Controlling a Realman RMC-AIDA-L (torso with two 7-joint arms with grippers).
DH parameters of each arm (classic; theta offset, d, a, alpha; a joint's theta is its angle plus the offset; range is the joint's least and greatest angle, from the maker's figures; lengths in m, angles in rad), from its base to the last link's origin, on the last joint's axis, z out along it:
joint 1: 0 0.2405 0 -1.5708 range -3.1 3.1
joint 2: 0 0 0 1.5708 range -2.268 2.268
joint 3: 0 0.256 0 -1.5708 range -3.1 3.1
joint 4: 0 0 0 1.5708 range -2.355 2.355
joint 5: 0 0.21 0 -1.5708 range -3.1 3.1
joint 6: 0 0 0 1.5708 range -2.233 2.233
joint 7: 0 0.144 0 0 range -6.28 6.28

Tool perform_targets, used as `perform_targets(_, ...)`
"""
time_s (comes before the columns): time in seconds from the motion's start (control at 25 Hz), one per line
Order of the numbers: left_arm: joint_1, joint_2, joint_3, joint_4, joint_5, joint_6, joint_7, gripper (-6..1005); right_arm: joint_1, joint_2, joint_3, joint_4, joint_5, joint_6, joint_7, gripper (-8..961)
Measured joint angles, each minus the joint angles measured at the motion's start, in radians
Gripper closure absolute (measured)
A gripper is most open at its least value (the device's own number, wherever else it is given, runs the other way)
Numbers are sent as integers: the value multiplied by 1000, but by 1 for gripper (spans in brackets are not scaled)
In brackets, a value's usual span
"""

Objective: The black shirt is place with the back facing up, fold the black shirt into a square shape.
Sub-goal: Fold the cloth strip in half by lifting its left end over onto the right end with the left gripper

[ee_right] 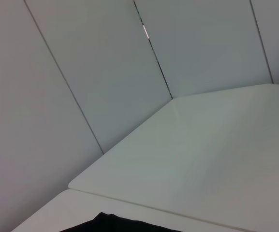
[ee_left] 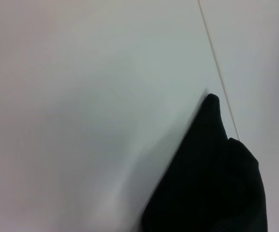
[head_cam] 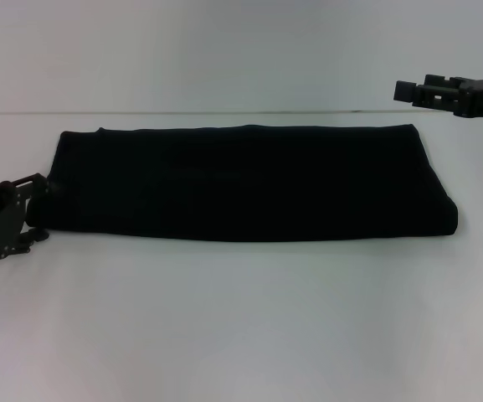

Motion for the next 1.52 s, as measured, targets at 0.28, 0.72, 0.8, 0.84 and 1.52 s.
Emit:
perform_targets(0.28, 1, -2, 1, -5, 0, -19, 7, 172, 0, 0, -1, 0, 0, 2, 0, 54)
perform_targets(0.72, 1, -3, -4, -12, -15, -38, 37, 177, 1, 0, 5, 0, 0, 2, 0, 53)
perform_targets(0.8, 0, -3, -3, -13, -16, -46, 43, 177, 1, 0, 6, 0, 0, 0, 0, 53)
perform_targets(0.84, 0, -3, -2, -14, -16, -50, 48, 178, 2, 0, 6, 0, 0, -1, 0, 54)
perform_targets(1.52, -10, -2, 9, -24, -52, -76, 151, 185, 1, 0, 5, 0, 1, -10, 0, 55)
